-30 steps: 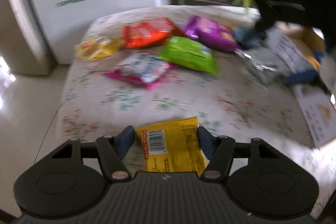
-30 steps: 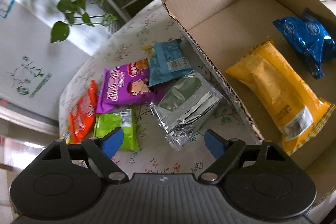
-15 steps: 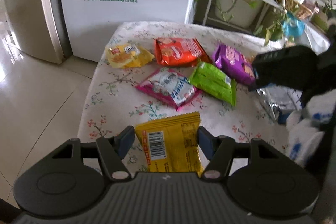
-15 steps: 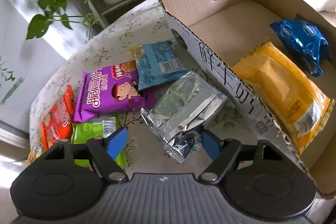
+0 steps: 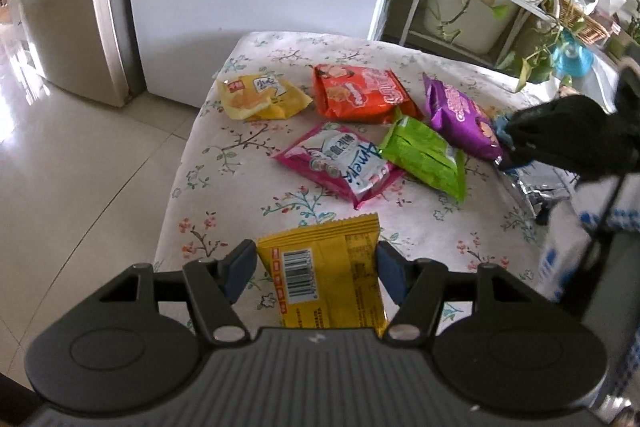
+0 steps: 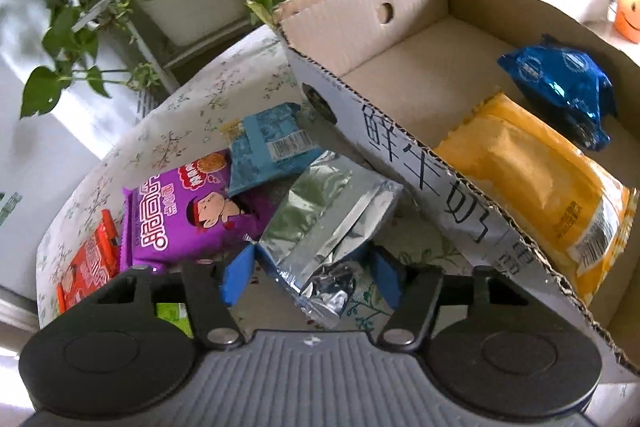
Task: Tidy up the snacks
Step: 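Grasp the yellow bag with the left tool while the right tool grasps the silver foil bag, then regrip the silver foil bag with the right tool and lift it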
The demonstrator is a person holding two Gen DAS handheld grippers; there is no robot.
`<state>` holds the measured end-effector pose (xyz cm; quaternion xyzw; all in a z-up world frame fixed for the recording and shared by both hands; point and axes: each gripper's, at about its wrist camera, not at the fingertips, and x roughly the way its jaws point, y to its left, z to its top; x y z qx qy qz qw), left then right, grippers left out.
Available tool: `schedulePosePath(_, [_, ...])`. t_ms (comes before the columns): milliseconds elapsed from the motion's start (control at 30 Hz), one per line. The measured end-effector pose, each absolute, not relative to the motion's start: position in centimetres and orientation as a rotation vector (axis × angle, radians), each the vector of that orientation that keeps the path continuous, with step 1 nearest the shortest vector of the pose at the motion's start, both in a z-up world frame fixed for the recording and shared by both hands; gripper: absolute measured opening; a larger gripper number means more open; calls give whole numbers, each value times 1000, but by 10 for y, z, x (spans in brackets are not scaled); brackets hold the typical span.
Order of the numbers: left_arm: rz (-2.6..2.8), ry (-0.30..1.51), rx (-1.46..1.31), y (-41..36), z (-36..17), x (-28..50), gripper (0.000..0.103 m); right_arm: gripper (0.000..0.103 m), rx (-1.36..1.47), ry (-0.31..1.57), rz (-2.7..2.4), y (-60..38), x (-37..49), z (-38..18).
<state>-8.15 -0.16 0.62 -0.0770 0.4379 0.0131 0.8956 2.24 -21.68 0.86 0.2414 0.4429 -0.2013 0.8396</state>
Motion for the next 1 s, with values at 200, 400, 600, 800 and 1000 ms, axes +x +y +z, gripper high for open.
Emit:
schedulePosePath(200, [35,919,-193,3,5,-77,64,59,474,971,-288,-226,11,10])
schedulePosePath(400, [45,924,-204,6,4,-76,64,59,414,1069,-105,-223,-2,14])
schedulePosePath(600, [54,934,-196,6,2,-76,64,60,376,1161,63,-216,-23,16])
schedulePosePath(800, [29,949,-192,4,-2,-75,67,74,422,1154,41,-221,-28,13])
schedulePosePath(1000, [18,969,-110,-5,-10,-76,79,86,410,1144,14,-216,-25,10])
